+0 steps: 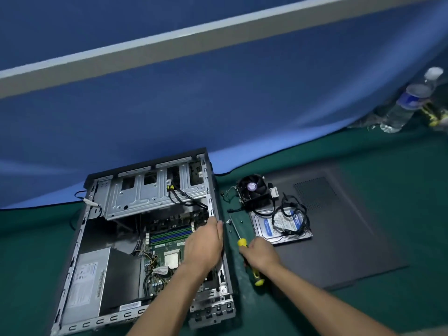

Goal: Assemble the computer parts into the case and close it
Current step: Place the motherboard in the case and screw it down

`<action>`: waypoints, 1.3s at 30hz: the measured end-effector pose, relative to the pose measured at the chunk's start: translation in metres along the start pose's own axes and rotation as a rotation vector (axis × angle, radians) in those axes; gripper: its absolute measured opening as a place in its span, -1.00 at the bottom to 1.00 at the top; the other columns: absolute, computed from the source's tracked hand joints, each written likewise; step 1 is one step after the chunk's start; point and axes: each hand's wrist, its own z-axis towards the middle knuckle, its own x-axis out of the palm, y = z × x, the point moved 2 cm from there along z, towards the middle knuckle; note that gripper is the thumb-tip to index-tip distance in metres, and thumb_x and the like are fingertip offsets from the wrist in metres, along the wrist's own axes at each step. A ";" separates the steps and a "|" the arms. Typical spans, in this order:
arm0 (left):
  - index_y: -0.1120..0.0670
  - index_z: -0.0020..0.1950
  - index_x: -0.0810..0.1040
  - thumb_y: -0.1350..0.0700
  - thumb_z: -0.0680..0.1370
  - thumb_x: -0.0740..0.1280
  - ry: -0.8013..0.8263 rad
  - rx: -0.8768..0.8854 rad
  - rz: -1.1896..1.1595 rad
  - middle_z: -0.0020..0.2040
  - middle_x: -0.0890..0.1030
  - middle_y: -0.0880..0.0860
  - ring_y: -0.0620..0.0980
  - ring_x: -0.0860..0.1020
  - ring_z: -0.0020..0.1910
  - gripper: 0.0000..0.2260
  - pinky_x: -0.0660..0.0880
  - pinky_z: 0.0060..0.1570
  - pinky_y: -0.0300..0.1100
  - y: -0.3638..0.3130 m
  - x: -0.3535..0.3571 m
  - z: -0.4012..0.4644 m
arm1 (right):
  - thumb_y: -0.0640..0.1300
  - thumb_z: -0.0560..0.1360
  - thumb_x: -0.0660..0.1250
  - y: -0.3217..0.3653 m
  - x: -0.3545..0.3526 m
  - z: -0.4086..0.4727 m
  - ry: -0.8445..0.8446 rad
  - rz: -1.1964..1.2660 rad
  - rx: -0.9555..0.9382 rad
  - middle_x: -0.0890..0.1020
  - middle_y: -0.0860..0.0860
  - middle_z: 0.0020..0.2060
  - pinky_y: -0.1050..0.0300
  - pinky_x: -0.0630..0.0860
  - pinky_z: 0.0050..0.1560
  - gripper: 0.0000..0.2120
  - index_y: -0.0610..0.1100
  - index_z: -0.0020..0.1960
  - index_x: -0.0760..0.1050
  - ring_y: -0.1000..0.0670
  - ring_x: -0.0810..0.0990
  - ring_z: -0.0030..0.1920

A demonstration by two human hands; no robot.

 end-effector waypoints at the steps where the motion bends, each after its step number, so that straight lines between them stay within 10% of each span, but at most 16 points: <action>1: 0.00 -0.15 0.22 -0.05 0.66 -0.08 0.000 0.002 0.018 -0.40 0.37 -0.08 -0.02 0.34 -0.42 -0.74 0.24 -0.32 -0.10 0.000 0.001 0.000 | 0.06 0.49 0.30 -0.002 0.003 0.002 -0.011 -0.085 0.015 0.49 0.02 -0.43 0.13 0.37 -0.34 -0.64 -0.07 -0.39 0.34 -0.02 0.47 -0.36; 15: 0.02 -0.15 0.21 -0.05 0.66 -0.11 -0.010 -0.050 0.067 -0.41 0.39 -0.05 -0.09 0.31 -0.47 -0.73 0.20 -0.37 -0.09 -0.006 -0.001 -0.005 | -0.17 0.59 0.18 0.008 0.006 0.018 -0.070 -0.604 -0.114 0.63 -0.11 0.11 0.13 0.51 0.05 -0.76 -0.21 0.17 0.53 -0.10 0.60 0.13; 24: 0.00 -0.24 0.33 0.01 0.58 0.18 -0.094 -0.086 -0.188 -0.18 0.45 -0.05 -0.07 0.43 -0.26 -0.79 0.27 -0.32 -0.16 -0.005 -0.013 -0.002 | 0.06 0.62 0.09 0.062 -0.020 0.005 -0.125 -0.013 -0.311 0.64 -0.07 -0.12 0.08 0.46 -0.11 -0.72 -0.06 -0.14 0.42 -0.13 0.59 -0.09; 30: 0.17 -0.20 0.48 0.18 0.55 0.24 -0.139 -0.326 -0.642 -0.36 0.49 0.06 0.02 0.40 -0.38 -0.85 0.35 -0.33 -0.11 0.021 -0.031 0.005 | 0.11 0.63 0.03 0.098 -0.007 0.007 -0.201 0.056 -0.235 0.52 -0.06 0.13 0.01 0.42 0.04 -0.68 -0.11 0.16 0.37 -0.13 0.52 0.09; 39: 0.12 0.06 0.53 0.19 0.55 0.25 -0.318 -0.412 -0.540 -0.09 0.58 0.03 -0.02 0.52 -0.18 -0.87 0.40 -0.23 -0.19 0.058 -0.064 0.037 | 0.09 0.65 -0.06 0.121 0.020 0.025 -0.354 0.036 -0.146 0.48 -0.14 0.22 -0.03 0.39 0.08 -0.60 -0.16 0.27 0.30 -0.17 0.48 0.17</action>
